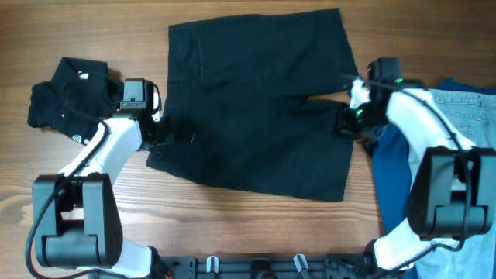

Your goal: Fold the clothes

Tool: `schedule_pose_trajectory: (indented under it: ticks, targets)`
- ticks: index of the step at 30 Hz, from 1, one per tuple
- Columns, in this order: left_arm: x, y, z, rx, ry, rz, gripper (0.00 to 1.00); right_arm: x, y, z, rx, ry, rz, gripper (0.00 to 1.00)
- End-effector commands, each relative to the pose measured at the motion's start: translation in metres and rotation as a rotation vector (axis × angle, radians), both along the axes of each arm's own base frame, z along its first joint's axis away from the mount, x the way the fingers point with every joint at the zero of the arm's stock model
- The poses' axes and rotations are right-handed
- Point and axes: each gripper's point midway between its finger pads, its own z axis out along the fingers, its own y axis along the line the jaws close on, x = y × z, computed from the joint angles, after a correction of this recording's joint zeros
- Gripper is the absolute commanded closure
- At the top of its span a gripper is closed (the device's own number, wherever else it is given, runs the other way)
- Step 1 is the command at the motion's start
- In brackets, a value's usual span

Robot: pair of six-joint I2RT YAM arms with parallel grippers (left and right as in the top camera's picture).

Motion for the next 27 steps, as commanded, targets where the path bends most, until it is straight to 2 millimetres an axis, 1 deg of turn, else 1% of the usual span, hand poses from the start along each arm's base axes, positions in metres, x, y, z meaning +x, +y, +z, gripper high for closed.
schedule_pose_trajectory:
  ticks: [1,3,4,6,7,8,10,13,14,15,16,17,19,21,22,23,24,26,27]
  targets:
    - [-0.016,-0.002,-0.016,-0.007,0.041,-0.005,0.96,-0.022,-0.031,-0.037,-0.186,0.095,-0.147,0.96]
    - [-0.021,-0.002,-0.022,-0.007,0.045,-0.005,0.96,-0.028,-0.063,-0.043,-0.317,0.125,-0.267,0.96]
    - [-0.023,-0.002,-0.025,-0.007,0.045,-0.005,0.96,-0.028,-0.074,-0.043,-0.333,0.126,-0.301,0.96]
    - [-0.027,-0.002,-0.029,-0.007,0.05,-0.005,0.96,-0.029,-0.088,-0.038,-0.326,0.146,-0.344,0.96]
    - [-0.027,-0.002,-0.029,-0.007,0.052,-0.005,0.96,-0.029,-0.091,-0.033,-0.302,0.157,-0.346,0.96]
    - [-0.027,-0.002,-0.029,-0.006,0.051,-0.005,0.96,-0.027,-0.089,-0.028,-0.257,0.15,-0.31,0.96]
    - [-0.024,-0.002,-0.028,-0.006,0.038,-0.005,0.96,-0.014,-0.074,-0.007,-0.133,0.092,-0.217,0.92]
    - [-0.02,-0.001,-0.026,-0.001,0.027,0.005,0.96,-0.006,-0.072,0.022,-0.114,0.047,-0.207,0.85]
    - [-0.02,-0.001,-0.023,-0.001,0.029,0.005,0.96,-0.005,-0.067,0.031,-0.089,0.027,-0.182,0.81]
    - [-0.019,0.0,-0.017,0.002,0.035,0.005,0.96,-0.006,-0.058,0.045,-0.041,-0.006,-0.141,0.76]
    - [-0.017,0.0,-0.008,0.002,0.035,0.005,0.94,-0.008,-0.055,0.052,-0.025,-0.02,-0.125,0.74]
    - [-0.016,0.0,0.004,0.002,0.035,0.005,0.9,-0.011,-0.051,0.061,-0.008,-0.035,-0.114,0.7]
    - [-0.013,0.0,0.025,0.002,0.025,0.006,0.72,-0.014,-0.046,0.073,0.019,-0.057,-0.105,0.68]
    - [-0.018,0.001,0.045,0.008,0.028,0.008,0.59,-0.018,-0.037,0.09,0.063,-0.099,-0.083,0.65]
    - [-0.023,0.003,0.049,0.008,0.032,0.022,0.54,-0.022,-0.032,0.1,0.084,-0.115,-0.08,0.64]
    - [-0.03,0.007,0.05,-0.002,0.053,0.078,0.5,-0.025,-0.03,0.106,0.09,-0.124,-0.08,0.62]
    - [-0.035,0.011,0.049,-0.008,0.075,0.117,0.49,-0.029,-0.03,0.11,0.09,-0.123,-0.08,0.61]
    - [-0.046,0.019,0.04,-0.025,0.112,0.218,0.47,-0.04,-0.028,0.113,0.093,-0.097,-0.082,0.6]
    - [-0.054,0.022,0.031,-0.061,0.14,0.292,0.47,-0.047,-0.027,0.112,0.096,-0.067,-0.083,0.59]
